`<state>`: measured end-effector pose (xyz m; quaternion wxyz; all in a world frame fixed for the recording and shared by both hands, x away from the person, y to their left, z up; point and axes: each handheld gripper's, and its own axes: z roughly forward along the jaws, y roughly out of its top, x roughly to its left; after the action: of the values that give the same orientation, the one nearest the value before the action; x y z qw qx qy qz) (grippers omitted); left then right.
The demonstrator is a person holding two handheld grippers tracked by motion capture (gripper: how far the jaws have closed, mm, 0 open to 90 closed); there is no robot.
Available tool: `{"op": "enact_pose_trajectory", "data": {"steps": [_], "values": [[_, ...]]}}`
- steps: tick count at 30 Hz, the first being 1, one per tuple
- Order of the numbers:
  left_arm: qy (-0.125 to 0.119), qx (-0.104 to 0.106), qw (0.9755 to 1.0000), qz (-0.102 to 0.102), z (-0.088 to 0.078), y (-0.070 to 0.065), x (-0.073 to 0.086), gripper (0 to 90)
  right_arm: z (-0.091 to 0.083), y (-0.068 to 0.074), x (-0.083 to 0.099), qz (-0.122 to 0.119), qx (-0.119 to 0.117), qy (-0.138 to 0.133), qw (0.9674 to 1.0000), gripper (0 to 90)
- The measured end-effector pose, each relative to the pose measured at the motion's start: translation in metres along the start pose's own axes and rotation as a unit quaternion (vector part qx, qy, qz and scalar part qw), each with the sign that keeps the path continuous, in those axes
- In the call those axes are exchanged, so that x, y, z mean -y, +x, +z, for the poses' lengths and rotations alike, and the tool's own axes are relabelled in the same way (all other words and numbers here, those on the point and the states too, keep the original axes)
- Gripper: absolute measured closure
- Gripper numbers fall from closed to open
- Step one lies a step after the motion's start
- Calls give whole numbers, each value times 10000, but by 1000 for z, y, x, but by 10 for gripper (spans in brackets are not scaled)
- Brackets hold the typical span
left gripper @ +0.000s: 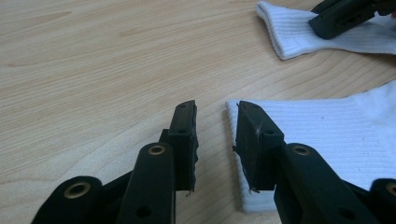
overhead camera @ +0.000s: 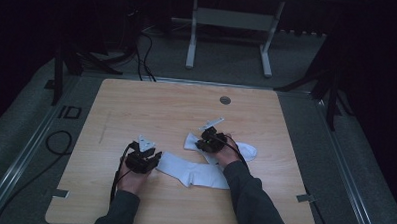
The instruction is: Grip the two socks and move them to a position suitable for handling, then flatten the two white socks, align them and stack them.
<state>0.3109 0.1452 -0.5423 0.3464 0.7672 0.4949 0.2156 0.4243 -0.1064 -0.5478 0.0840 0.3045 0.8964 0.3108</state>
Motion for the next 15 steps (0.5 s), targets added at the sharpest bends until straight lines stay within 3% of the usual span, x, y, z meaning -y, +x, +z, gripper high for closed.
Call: {"op": "enact_pose_trajectory", "data": {"steps": [8,15], "values": [[23,7,10000,8,0,-1,0,676,-3,-2,4,83,-3,-34,10000,832],[37,12,10000,17,0,-1,0,674,-7,-4,9,62,136,-21,9999,836]]}}
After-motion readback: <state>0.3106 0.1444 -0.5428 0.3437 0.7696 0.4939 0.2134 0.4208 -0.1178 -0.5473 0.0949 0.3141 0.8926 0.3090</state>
